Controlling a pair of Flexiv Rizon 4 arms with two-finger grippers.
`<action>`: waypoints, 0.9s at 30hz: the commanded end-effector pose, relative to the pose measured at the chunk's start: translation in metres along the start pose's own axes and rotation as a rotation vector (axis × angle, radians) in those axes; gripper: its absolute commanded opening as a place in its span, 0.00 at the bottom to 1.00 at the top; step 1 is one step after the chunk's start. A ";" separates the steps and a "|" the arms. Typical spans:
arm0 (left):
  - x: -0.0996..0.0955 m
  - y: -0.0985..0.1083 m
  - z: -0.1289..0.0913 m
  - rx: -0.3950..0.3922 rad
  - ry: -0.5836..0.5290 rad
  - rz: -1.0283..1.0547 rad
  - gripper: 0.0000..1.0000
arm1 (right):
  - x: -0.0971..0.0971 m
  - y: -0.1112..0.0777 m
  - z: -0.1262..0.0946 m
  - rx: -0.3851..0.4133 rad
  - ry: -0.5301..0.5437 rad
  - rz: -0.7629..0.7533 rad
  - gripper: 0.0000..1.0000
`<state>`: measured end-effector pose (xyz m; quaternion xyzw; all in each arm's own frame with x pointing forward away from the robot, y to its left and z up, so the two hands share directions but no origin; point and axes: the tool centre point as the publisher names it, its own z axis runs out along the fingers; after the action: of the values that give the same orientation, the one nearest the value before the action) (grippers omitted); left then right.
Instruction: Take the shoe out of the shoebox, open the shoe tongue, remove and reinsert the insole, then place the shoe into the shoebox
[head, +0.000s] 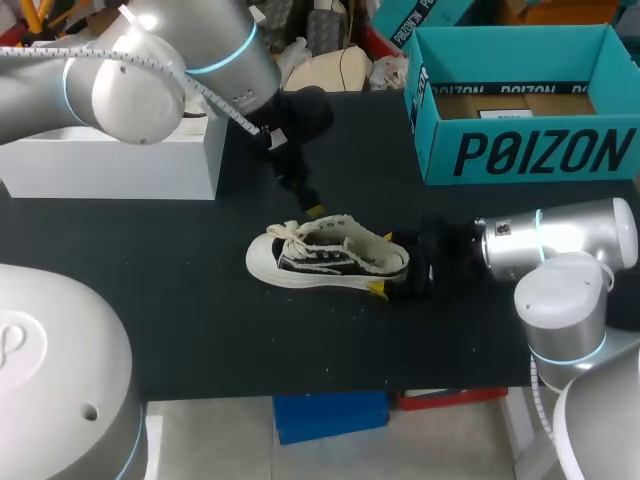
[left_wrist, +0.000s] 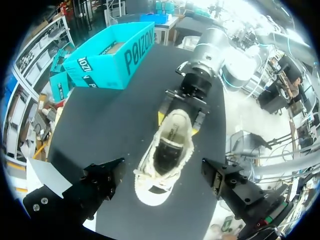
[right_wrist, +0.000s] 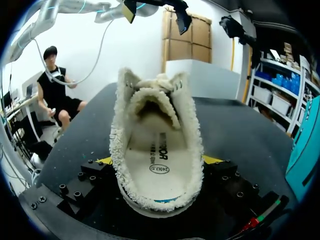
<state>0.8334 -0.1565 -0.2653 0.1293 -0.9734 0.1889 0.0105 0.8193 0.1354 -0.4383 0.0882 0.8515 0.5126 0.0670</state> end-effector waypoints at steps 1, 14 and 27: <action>0.009 -0.003 0.009 -0.282 -0.268 -0.224 1.00 | -0.001 0.000 0.003 0.003 -0.001 0.002 0.00; 0.013 0.004 0.013 -0.525 -0.345 -0.710 1.00 | -0.001 0.000 0.003 0.003 -0.001 0.002 0.00; 0.013 0.004 0.013 -0.525 -0.345 -0.710 1.00 | -0.001 0.000 0.003 0.003 -0.001 0.002 0.00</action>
<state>0.8174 -0.1502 -0.2780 0.4705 -0.8806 -0.0329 -0.0450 0.8193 0.1355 -0.4383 0.0882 0.8514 0.5126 0.0671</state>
